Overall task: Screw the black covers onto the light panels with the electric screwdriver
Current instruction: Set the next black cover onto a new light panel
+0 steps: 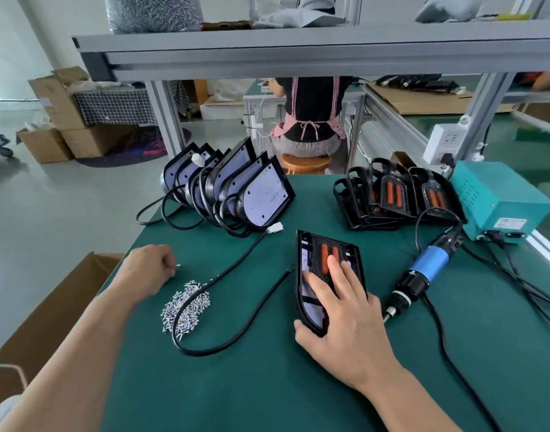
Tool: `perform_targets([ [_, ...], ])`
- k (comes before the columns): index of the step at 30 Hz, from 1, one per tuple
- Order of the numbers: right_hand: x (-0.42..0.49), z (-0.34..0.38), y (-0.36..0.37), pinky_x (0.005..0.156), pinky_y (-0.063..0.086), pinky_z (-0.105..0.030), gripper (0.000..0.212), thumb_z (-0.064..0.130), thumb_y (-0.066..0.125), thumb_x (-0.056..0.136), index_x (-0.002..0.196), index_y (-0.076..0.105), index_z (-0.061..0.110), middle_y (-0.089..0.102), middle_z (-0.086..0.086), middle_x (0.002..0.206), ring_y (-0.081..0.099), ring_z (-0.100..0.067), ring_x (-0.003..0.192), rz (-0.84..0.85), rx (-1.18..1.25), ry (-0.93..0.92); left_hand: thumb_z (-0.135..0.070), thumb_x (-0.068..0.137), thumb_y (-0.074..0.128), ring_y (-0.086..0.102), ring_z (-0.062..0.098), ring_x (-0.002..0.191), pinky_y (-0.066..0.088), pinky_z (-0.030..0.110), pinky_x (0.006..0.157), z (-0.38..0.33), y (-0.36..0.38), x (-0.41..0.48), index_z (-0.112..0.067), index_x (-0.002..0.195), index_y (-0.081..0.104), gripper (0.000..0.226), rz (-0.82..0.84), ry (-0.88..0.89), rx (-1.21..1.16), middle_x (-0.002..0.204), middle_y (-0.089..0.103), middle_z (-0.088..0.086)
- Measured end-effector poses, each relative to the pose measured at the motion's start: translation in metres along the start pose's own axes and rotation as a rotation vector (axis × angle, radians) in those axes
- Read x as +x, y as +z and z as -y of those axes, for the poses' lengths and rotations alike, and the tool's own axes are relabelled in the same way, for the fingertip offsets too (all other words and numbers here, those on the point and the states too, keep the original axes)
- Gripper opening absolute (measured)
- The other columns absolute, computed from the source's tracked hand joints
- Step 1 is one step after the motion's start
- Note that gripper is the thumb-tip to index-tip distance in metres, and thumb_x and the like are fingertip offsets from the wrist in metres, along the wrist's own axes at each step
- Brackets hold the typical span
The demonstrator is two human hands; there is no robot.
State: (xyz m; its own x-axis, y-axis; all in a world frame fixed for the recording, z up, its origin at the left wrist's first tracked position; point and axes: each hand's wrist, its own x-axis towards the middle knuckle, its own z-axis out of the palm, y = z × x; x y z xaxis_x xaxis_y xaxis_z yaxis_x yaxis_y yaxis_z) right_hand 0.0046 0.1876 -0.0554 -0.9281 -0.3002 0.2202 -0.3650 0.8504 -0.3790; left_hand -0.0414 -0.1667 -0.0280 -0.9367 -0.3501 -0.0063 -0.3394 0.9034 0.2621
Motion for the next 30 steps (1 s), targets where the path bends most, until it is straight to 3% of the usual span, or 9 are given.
perform_targets([
  [3,-0.002,0.001,-0.001,0.108,0.036,-0.048,0.090,0.070,0.040,0.075,0.159,0.028,0.038,0.014,0.003,0.170,0.010,-0.020,0.158,0.010,-0.008,0.000,-0.006,0.083,0.070,0.061,0.020,0.077,0.047,0.031,0.072,0.002,0.001,0.002,-0.024,0.099,0.064,0.025,0.038,0.048,-0.032,0.078,0.067,-0.004],
  [6,-0.002,0.001,-0.003,0.112,0.034,-0.045,0.099,0.073,0.035,0.073,0.161,0.021,0.028,0.008,0.006,0.171,0.005,-0.016,0.158,0.041,-0.038,0.014,-0.009,0.084,0.074,0.061,0.019,0.076,0.048,0.030,0.073,-0.001,0.000,0.004,-0.027,0.097,0.066,0.023,0.059,0.114,-0.062,0.080,0.065,-0.005],
  [11,-0.010,0.000,-0.006,0.112,0.030,-0.042,0.100,0.073,0.035,0.074,0.160,0.024,0.025,0.009,0.007,0.171,0.006,-0.015,0.158,0.051,-0.037,-0.008,-0.007,0.081,0.076,0.060,0.020,0.073,0.044,0.027,0.067,-0.001,-0.001,0.009,-0.022,0.081,0.063,0.020,0.018,0.135,-0.089,0.076,0.065,-0.004],
  [19,-0.010,0.001,-0.008,0.116,0.029,-0.044,0.099,0.072,0.038,0.076,0.161,0.025,0.024,0.009,0.006,0.171,0.004,-0.017,0.158,0.068,-0.028,-0.035,-0.005,0.082,0.070,0.067,0.025,0.071,0.055,0.035,0.073,-0.005,-0.002,0.019,-0.017,0.074,0.066,0.015,0.049,0.039,-0.057,0.074,0.071,0.005],
  [23,-0.012,0.002,-0.007,0.105,0.043,-0.049,0.094,0.067,0.049,0.075,0.154,0.041,0.017,0.029,-0.001,0.166,0.026,-0.025,0.154,0.024,-0.041,-0.032,-0.011,0.090,0.066,0.063,0.028,0.081,0.047,0.036,0.073,0.001,0.005,0.017,-0.012,0.083,0.063,0.008,0.004,0.035,-0.022,0.084,0.069,0.007],
  [26,-0.013,0.002,-0.003,0.101,0.046,-0.049,0.092,0.066,0.052,0.075,0.152,0.044,0.016,0.033,-0.004,0.164,0.030,-0.027,0.152,-0.011,-0.038,-0.026,-0.009,0.093,0.060,0.065,0.025,0.069,0.047,0.033,0.064,0.000,0.007,0.003,-0.016,0.081,0.058,0.014,-0.161,-0.013,-0.177,0.067,0.068,0.004],
  [28,-0.012,0.001,0.000,0.106,0.041,-0.049,0.094,0.068,0.048,0.077,0.156,0.038,0.018,0.024,-0.002,0.168,0.020,-0.024,0.156,-0.015,-0.031,-0.008,-0.009,0.091,0.061,0.064,0.013,0.055,0.049,0.025,0.052,-0.018,0.004,-0.012,-0.019,0.081,0.060,0.015,-0.271,-0.048,-0.376,0.060,0.067,0.001],
  [30,-0.011,0.002,0.002,0.113,0.032,-0.047,0.096,0.070,0.042,0.078,0.160,0.028,0.022,0.010,0.001,0.171,0.005,-0.020,0.158,0.005,-0.019,0.009,-0.007,0.088,0.065,0.064,0.006,0.049,0.049,0.012,0.050,-0.051,0.004,-0.032,-0.020,0.081,0.064,0.015,-0.272,-0.015,-0.623,0.061,0.069,0.001],
])
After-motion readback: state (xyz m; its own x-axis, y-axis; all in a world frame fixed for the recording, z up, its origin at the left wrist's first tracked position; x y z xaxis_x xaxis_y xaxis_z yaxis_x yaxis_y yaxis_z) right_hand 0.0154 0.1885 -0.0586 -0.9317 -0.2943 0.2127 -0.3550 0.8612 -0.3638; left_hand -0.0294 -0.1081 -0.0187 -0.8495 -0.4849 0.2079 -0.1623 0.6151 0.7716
